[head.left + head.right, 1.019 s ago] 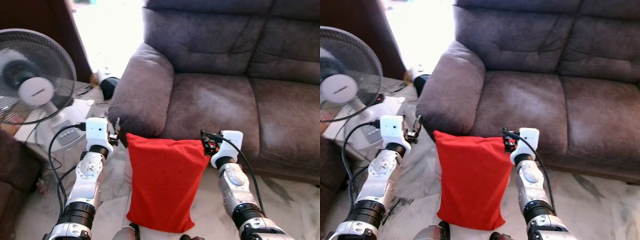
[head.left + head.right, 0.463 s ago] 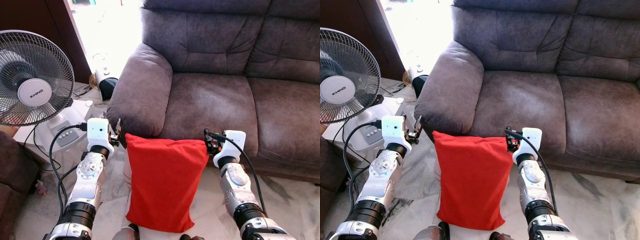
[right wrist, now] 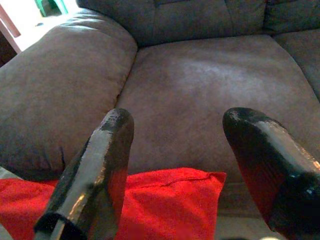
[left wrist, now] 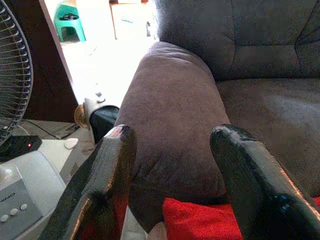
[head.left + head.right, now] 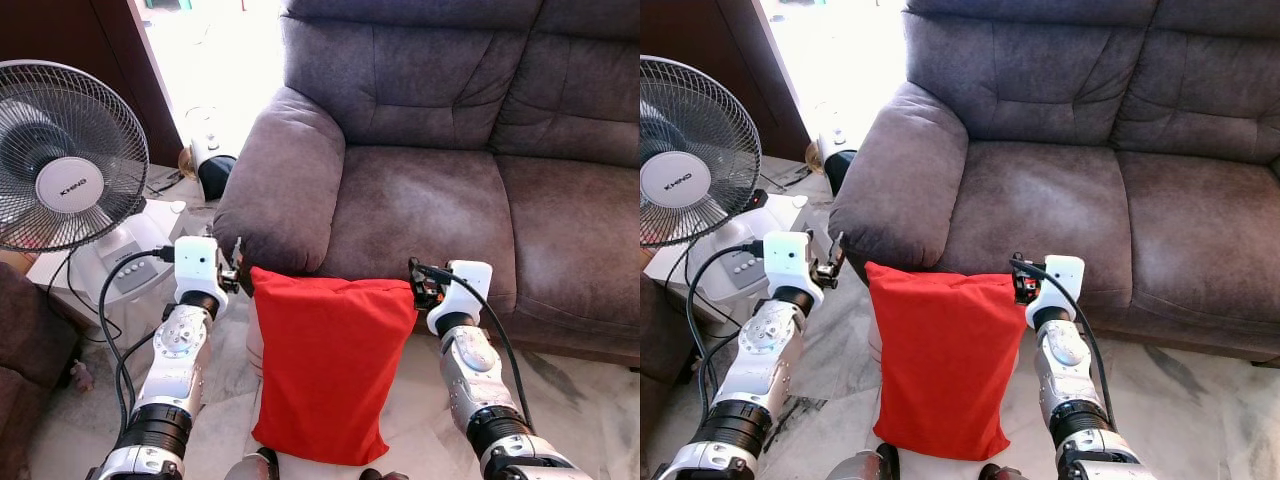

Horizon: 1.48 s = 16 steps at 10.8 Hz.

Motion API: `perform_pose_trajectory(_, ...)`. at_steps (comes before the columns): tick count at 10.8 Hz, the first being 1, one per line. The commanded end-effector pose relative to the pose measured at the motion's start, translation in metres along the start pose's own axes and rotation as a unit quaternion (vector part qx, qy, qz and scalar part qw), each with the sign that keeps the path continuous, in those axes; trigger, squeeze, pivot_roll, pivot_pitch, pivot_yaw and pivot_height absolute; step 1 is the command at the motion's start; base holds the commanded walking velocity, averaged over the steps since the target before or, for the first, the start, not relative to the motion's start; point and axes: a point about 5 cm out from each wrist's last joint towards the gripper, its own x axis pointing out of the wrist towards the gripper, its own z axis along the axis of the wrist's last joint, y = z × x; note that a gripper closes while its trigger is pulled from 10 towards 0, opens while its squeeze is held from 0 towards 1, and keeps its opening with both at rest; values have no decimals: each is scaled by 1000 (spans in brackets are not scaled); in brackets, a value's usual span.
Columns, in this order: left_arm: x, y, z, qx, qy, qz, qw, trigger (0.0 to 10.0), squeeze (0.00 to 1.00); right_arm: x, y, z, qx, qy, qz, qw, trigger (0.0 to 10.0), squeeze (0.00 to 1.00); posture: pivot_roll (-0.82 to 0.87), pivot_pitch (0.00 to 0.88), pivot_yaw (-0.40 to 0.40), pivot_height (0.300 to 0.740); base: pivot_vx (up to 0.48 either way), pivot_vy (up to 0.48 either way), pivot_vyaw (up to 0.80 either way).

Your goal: Move the pillow to the sofa from floor

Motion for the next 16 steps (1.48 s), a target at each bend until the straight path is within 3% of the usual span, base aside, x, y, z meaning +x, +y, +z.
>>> perform_pose_trajectory(1, -1, 0, -3, -4, 7, -2, 1000, 10000, 0, -1, 1, -3, 2, 6, -1, 1000, 10000, 0, 126, 165, 6, 740, 0, 0, 0)
perform_pose_trajectory(6, -2, 0, -4, -8, 8, -1, 1000, 10000, 0, -2, 1, -4, 3, 10, -3, 1000, 10000, 0, 126, 177, 4, 736, 0, 0, 0)
perform_pose_trajectory(10, -1, 2, -4, -9, 7, 2, 1000, 10000, 0, -1, 1, -4, 2, 10, -1, 1000, 10000, 0, 128, 183, 2, 666, 0, 0, 0)
perform_pose_trajectory(13, 2, 5, 12, 7, -40, 15, 999, 10000, 0, -1, -2, 12, -11, -50, -7, 999, 10000, 0, 126, 185, 3, 666, 0, 0, 0)
perform_pose_trajectory(16, 2, 6, 10, 6, -37, 20, 999, 10000, 0, 1, 0, 12, -5, -46, -3, 999, 10000, 0, 128, 183, 1, 666, 0, 0, 0)
